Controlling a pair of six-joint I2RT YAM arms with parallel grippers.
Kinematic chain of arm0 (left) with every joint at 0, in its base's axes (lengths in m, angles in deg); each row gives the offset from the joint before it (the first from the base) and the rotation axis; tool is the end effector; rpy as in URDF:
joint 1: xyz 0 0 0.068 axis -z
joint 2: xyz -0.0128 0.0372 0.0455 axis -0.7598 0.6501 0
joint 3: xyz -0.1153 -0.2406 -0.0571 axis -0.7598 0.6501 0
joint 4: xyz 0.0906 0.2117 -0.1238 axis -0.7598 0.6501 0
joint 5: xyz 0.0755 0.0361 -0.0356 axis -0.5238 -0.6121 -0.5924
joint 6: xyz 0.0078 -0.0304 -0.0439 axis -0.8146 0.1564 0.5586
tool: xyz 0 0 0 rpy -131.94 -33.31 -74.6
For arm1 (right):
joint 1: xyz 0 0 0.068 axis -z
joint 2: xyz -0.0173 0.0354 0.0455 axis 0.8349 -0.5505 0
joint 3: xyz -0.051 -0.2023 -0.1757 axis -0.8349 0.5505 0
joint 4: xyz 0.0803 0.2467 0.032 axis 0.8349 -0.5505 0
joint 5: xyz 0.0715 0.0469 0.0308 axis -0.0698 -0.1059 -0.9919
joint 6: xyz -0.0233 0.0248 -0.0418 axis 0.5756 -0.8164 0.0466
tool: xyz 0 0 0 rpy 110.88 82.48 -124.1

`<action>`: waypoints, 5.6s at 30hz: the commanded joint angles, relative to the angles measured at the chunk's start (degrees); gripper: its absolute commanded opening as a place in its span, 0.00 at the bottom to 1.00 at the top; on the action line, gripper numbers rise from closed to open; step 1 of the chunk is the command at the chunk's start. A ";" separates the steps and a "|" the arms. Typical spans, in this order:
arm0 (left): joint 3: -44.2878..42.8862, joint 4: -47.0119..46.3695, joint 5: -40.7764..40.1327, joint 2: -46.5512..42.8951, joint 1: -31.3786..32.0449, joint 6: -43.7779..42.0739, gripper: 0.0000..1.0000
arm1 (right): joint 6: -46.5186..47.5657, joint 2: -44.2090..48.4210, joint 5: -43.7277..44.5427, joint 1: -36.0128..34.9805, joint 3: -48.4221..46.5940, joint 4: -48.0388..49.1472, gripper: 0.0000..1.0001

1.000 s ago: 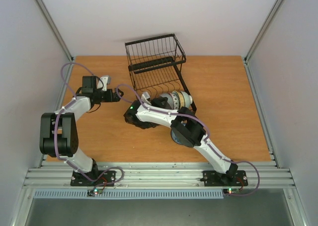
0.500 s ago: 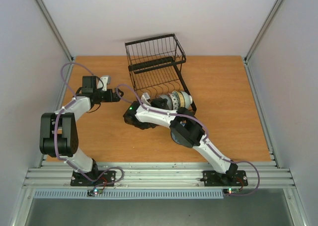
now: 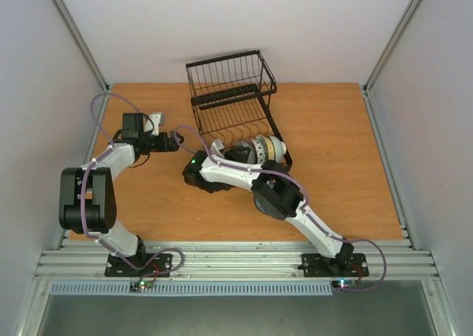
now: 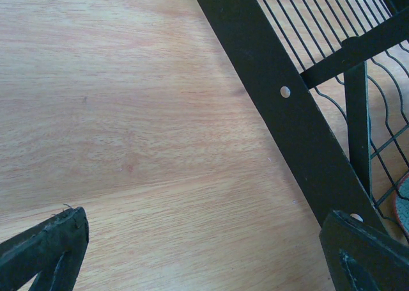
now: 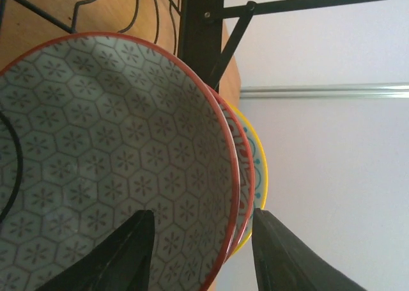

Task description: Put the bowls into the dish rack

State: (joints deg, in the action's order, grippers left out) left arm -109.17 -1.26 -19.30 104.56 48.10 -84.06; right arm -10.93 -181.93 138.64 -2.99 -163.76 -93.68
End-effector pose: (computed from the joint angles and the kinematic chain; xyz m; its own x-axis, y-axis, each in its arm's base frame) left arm 0.3298 -0.0083 0.1932 -0.7542 -0.0642 -0.6535 0.2430 0.8973 -0.3686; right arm 0.2458 0.3527 0.1597 -0.5353 -0.7824 0.3183 -0.4282 -0.0735 -0.9007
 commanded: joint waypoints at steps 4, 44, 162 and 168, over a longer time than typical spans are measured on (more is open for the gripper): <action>-0.80 -1.73 1.04 0.24 0.19 -0.17 0.99 | -1.53 6.38 0.25 -2.73 -2.65 -11.07 0.47; -0.54 -1.80 0.90 -0.27 0.20 -0.43 0.99 | -0.77 59.37 -57.43 15.23 64.38 41.40 0.38; -0.89 -1.70 1.23 0.98 0.20 -0.61 0.99 | 6.96 0.83 6.63 -0.90 -7.66 -11.13 0.04; -0.89 -1.74 1.05 1.00 0.20 -0.70 0.99 | 6.72 1.90 7.16 -0.83 -6.09 -11.15 0.04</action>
State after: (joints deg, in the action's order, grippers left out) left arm -109.17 -1.15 -18.44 105.33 48.10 -84.10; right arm -2.73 -183.40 142.97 -4.19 -170.47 -92.69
